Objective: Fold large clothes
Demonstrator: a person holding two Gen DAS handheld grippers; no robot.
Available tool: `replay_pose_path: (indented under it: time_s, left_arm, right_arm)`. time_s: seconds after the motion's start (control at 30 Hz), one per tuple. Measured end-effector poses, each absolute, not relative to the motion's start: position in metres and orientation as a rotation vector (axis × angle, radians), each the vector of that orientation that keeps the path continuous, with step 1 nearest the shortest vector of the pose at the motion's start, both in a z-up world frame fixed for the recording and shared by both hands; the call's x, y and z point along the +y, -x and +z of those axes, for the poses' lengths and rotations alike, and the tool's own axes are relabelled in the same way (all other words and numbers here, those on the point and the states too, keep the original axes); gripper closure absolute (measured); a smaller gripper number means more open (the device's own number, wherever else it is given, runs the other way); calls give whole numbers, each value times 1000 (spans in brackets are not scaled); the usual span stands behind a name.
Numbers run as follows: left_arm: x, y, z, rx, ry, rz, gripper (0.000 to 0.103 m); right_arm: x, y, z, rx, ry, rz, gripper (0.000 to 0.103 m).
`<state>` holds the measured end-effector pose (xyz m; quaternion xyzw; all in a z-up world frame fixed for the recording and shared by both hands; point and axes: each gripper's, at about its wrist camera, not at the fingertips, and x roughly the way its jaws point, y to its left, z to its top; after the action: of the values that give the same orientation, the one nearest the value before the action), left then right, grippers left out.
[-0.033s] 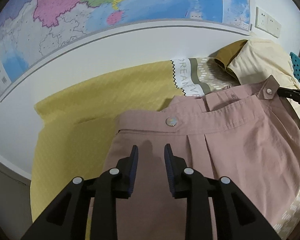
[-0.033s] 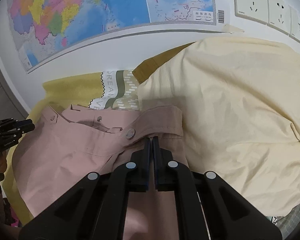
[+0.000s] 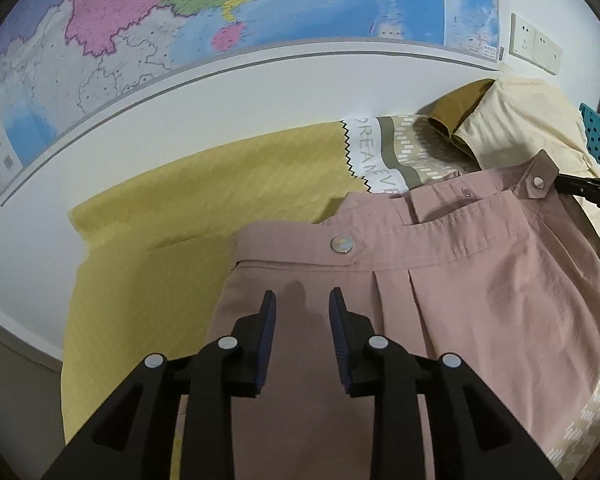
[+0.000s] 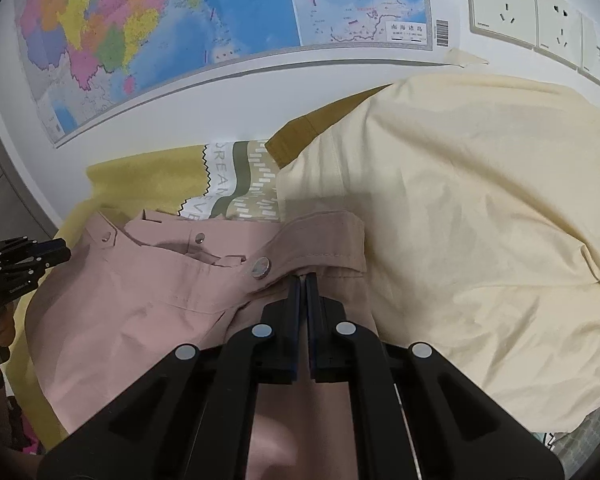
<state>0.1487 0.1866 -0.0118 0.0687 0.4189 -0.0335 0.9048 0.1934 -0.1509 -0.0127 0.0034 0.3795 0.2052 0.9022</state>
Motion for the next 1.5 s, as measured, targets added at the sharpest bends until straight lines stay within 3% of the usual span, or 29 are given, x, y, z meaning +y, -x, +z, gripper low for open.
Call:
replay_pose_path:
  time_s: [0.1, 0.2, 0.5, 0.63, 0.8, 0.87, 0.93, 0.97, 1.2, 1.4, 1.47, 1.5]
  left_arm:
    - [187, -150, -11, 857, -154, -59, 62]
    - [186, -156, -13, 869, -157, -36, 36]
    - [214, -174, -15, 895, -91, 14, 34]
    - [220, -173, -21, 918, -99, 9, 22]
    - [222, -183, -37, 981, -94, -54, 19]
    - [220, -188, -42, 984, -100, -65, 31]
    - [222, -194, -46, 996, -84, -65, 93]
    - [228, -196, -46, 997, -49, -57, 98]
    - [270, -177, -28, 883, 104, -7, 101]
    - [275, -176, -42, 939, 28, 77, 102]
    - [276, -175, -42, 950, 49, 48, 100]
    - [278, -173, -40, 945, 70, 31, 93]
  right_arm:
    - [-154, -196, -14, 786, -17, 417, 100]
    - [-157, -198, -13, 783, -43, 417, 100]
    - [-158, -218, -17, 808, -94, 389, 100]
    - [-160, -220, -29, 843, -101, 383, 99]
    - [-164, -219, -30, 853, -147, 414, 99]
    - [-160, -217, -29, 849, -121, 420, 99]
    - [-158, -216, -27, 847, -116, 428, 99]
    - [-158, -215, -25, 841, -120, 432, 99]
    - [-160, -208, -6, 764, -139, 459, 100]
    - [-153, -230, -32, 880, -139, 433, 100]
    - [-154, -226, -28, 870, -144, 443, 97]
    - [-158, -219, -21, 837, -142, 444, 93]
